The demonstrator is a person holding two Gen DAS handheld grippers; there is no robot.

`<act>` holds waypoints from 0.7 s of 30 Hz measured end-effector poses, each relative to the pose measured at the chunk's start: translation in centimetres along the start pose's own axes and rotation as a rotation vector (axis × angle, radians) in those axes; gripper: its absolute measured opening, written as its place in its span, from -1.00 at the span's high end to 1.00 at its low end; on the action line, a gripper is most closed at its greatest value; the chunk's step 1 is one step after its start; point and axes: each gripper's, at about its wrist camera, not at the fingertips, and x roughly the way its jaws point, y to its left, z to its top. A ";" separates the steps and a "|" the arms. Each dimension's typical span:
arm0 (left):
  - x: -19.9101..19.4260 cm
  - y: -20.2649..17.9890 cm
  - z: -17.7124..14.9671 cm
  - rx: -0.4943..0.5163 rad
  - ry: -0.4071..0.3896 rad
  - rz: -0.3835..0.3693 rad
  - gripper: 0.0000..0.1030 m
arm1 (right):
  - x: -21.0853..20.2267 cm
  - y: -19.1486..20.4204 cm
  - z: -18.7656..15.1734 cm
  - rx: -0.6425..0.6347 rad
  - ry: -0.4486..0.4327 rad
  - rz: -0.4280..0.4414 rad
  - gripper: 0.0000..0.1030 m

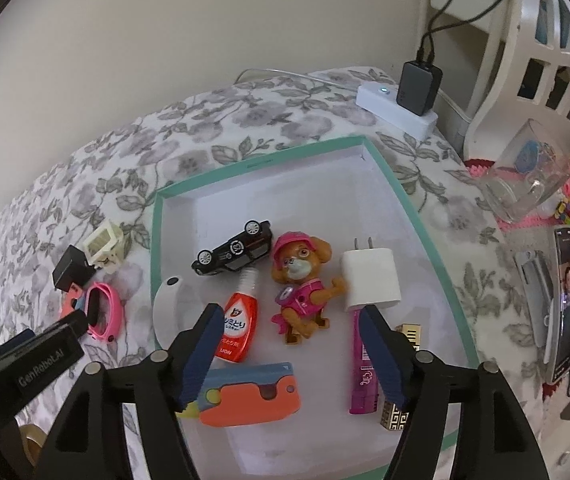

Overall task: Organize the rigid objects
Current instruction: 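Withdraw both tools from the tray toward the remaining pile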

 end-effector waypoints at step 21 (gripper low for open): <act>1.1 9.1 1.1 -0.253 0.049 0.003 -0.90 | -0.4 3.1 -0.4 -0.039 -0.056 0.104 -1.00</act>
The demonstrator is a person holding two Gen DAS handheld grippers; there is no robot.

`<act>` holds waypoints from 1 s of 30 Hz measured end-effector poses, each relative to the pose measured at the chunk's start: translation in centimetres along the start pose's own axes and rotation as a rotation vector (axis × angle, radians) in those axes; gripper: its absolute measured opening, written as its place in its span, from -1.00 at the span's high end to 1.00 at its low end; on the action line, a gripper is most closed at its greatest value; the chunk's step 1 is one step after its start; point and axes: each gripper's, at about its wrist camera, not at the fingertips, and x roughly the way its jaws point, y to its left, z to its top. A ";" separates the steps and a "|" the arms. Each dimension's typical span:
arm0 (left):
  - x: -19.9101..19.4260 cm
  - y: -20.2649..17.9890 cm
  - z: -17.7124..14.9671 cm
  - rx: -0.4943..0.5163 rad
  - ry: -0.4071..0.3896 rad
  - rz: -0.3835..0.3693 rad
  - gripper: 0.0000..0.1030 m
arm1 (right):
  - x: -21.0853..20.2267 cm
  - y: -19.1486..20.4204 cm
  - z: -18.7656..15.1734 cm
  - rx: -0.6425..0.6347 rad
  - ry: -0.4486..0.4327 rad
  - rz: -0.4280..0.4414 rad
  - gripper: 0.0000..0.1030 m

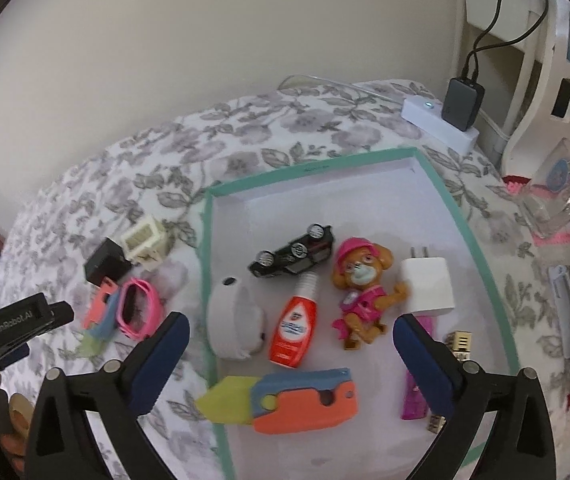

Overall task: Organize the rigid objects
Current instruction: 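Withdraw both tools from the tray toward the remaining pile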

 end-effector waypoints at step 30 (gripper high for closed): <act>-1.4 5.5 2.1 -0.155 -0.218 -0.085 -0.89 | 1.0 10.2 0.3 -0.220 -0.065 0.055 -1.00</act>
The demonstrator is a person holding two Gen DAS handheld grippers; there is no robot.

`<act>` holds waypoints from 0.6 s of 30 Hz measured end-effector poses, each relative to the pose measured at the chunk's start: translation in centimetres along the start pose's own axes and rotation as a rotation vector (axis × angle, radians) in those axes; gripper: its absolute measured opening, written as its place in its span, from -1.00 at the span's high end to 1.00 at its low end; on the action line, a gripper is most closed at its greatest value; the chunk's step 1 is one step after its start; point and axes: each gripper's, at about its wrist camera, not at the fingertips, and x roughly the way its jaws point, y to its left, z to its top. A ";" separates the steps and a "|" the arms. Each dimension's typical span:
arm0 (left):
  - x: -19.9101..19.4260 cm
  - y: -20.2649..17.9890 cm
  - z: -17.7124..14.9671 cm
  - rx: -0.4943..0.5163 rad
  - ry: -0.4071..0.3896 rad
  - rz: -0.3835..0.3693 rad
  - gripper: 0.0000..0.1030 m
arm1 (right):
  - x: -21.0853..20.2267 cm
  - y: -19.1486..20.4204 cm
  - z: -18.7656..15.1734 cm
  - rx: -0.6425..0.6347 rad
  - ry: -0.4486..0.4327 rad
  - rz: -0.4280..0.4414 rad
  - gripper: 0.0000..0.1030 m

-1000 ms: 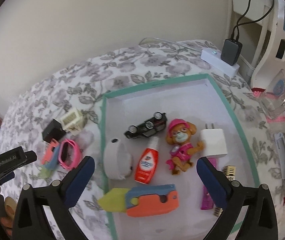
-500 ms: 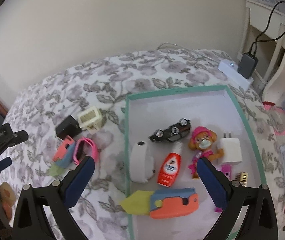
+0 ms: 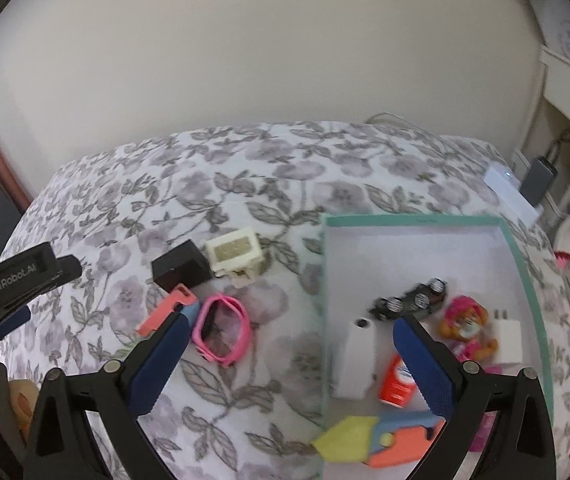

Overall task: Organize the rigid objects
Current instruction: 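Withdraw both tools from the tray toward the remaining pile, then grasp the pink-blue toy knife with left tool while right tool grasps the pink watch band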

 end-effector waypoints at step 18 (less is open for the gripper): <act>4.9 0.3 -0.5 0.023 0.129 0.058 -0.89 | 6.2 3.6 -0.3 -0.053 0.144 0.013 -1.00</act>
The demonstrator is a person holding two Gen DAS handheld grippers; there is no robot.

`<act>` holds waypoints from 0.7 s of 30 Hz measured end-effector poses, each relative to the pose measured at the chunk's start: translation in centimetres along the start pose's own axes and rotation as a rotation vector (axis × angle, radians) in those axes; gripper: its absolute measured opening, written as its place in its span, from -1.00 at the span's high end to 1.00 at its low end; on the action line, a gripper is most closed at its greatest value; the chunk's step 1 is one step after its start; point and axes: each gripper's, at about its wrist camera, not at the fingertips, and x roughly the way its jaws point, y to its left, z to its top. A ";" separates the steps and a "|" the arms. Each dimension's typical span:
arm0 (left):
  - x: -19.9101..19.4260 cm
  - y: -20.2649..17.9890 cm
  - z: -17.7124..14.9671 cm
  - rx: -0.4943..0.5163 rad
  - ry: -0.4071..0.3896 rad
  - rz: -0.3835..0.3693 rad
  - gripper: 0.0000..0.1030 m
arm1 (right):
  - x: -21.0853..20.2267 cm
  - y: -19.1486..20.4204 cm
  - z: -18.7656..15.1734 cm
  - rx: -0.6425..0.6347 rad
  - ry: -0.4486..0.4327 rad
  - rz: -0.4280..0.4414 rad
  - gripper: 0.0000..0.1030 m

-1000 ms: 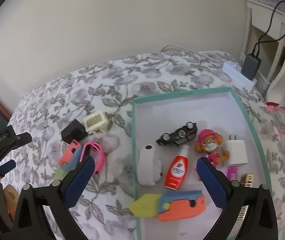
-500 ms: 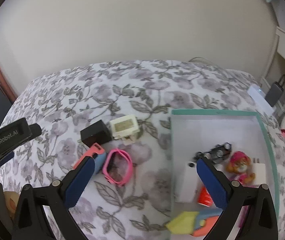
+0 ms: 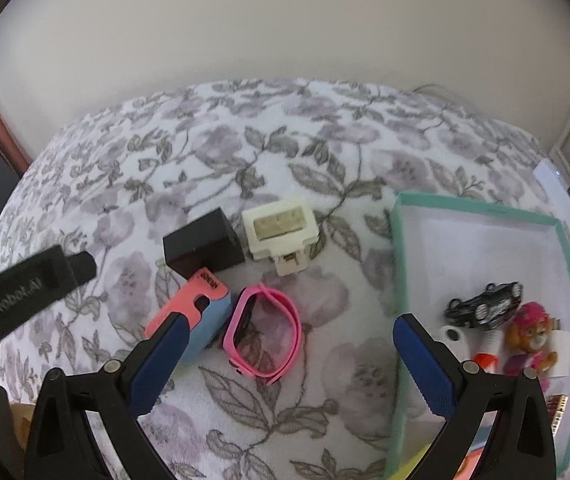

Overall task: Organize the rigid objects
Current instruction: 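Grasp the pink-blue toy knife with left tool while right tool grasps the pink watch band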

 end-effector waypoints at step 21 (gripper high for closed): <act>2.5 -2.0 -1.3 0.089 0.076 0.041 -0.90 | 3.4 0.6 -0.8 -0.029 0.045 -0.035 -0.86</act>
